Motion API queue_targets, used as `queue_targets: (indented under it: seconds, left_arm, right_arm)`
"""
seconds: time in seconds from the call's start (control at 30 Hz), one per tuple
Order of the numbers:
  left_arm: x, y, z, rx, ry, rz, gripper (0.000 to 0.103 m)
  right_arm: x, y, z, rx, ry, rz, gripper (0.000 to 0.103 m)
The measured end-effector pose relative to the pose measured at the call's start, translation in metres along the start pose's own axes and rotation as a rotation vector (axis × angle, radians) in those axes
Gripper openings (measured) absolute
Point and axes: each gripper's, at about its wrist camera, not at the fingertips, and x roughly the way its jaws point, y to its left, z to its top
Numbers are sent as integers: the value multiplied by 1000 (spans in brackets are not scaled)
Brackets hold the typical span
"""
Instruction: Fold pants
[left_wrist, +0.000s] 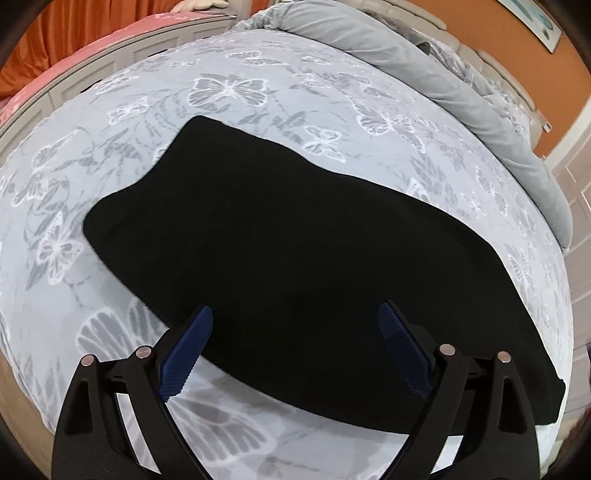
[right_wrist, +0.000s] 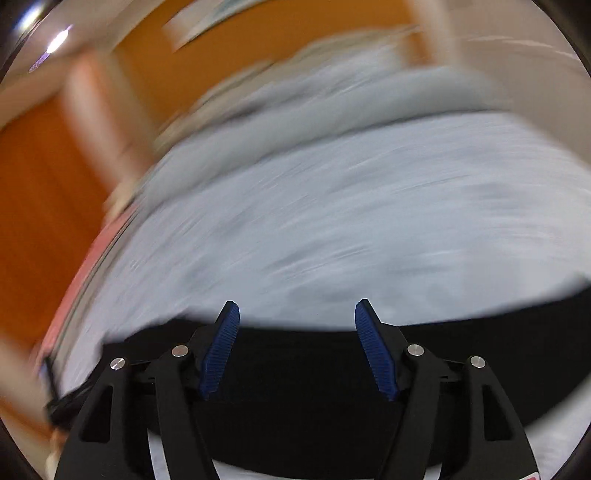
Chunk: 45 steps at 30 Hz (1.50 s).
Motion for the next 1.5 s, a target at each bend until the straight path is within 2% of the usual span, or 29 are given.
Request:
queue_targets:
  seconds: [0.07, 0.1, 0.2, 0.3, 0.37, 0.4, 0.43, 0.53, 0.63, 0.67, 0.73, 0.8, 0.9, 0.93, 0.97, 1.0, 1.03, 1.07, 1.1, 1.2, 1.27, 1.33, 1.47, 1.5]
  left_arm:
    - [2, -3, 0, 21, 2, 2, 89]
    - [3, -4, 0, 37, 0, 13, 89]
    - [6, -4, 1, 88, -9, 50, 89]
    - [8, 1, 2, 122, -12, 68, 89]
    - [8, 4, 3, 134, -12, 65, 89]
    - [9, 5, 3, 137, -11, 64, 89]
    - [9, 6, 4, 140, -12, 61, 89]
    - [13, 5, 4, 146, -13, 72, 90]
    - [21, -1, 3, 167, 4, 110, 90]
    - [22, -4, 3, 169, 5, 119, 90]
    - [20, -8, 1, 170, -2, 120, 92]
    - [20, -9, 1, 165, -6, 124, 94]
    - [23, -9, 1, 145, 8, 141, 94]
    - [24, -9, 2, 136, 8, 145, 94]
    - [25, -9, 2, 131, 6, 153, 94]
    - [26, -10, 3, 133, 7, 162, 94]
    - [27, -10, 3, 137, 10, 173, 94]
    - [29, -9, 4, 142, 16, 185, 94]
    - [31, -7, 4, 140, 25, 191, 94]
    - [31, -1, 6, 134, 32, 168, 94]
    - [25, 0, 6, 135, 11, 155, 94]
    - [13, -1, 6, 129, -32, 135, 94]
    - [-4, -7, 6, 108, -106, 128, 94]
    - [-6, -10, 6, 100, -114, 119, 94]
  right_arm:
    - [59, 55, 5, -79, 114, 74, 64]
    - [83, 74, 7, -106, 153, 82, 64]
    - [152, 118, 3, -189, 256, 41, 64]
    - [203, 133, -10, -244, 353, 4, 63]
    - [224, 144, -23, -300, 399, 19, 36]
    - [228, 150, -28, -344, 394, 23, 24]
    - [229, 158, -29, -374, 380, 19, 17]
    - [236, 164, -18, -407, 343, -11, 14]
    - [259, 159, -8, -359, 357, -13, 19]
    - [253, 159, -3, -311, 329, 9, 19]
    - [219, 156, 6, -241, 197, 43, 25]
    - [190, 154, 3, -235, 146, 91, 26]
    - [175, 145, -28, -257, 255, 149, 24]
    - [177, 138, -41, -268, 296, 141, 23]
    - [184, 125, -55, -291, 345, 81, 16]
    - [185, 111, -62, -296, 354, 69, 8]
    - [175, 96, -61, -258, 325, 120, 7]
    - [158, 74, -55, -189, 305, 96, 9]
    - [142, 58, -50, -148, 276, 48, 19]
    - [73, -6, -28, -49, 166, -82, 22]
    - [32, -46, -21, 1, 113, -173, 35]
    - [-17, -94, -23, 57, 45, -268, 54]
    - [-118, -218, -56, 224, -100, -566, 56]
    - [-133, -243, -65, 279, -124, -607, 56]
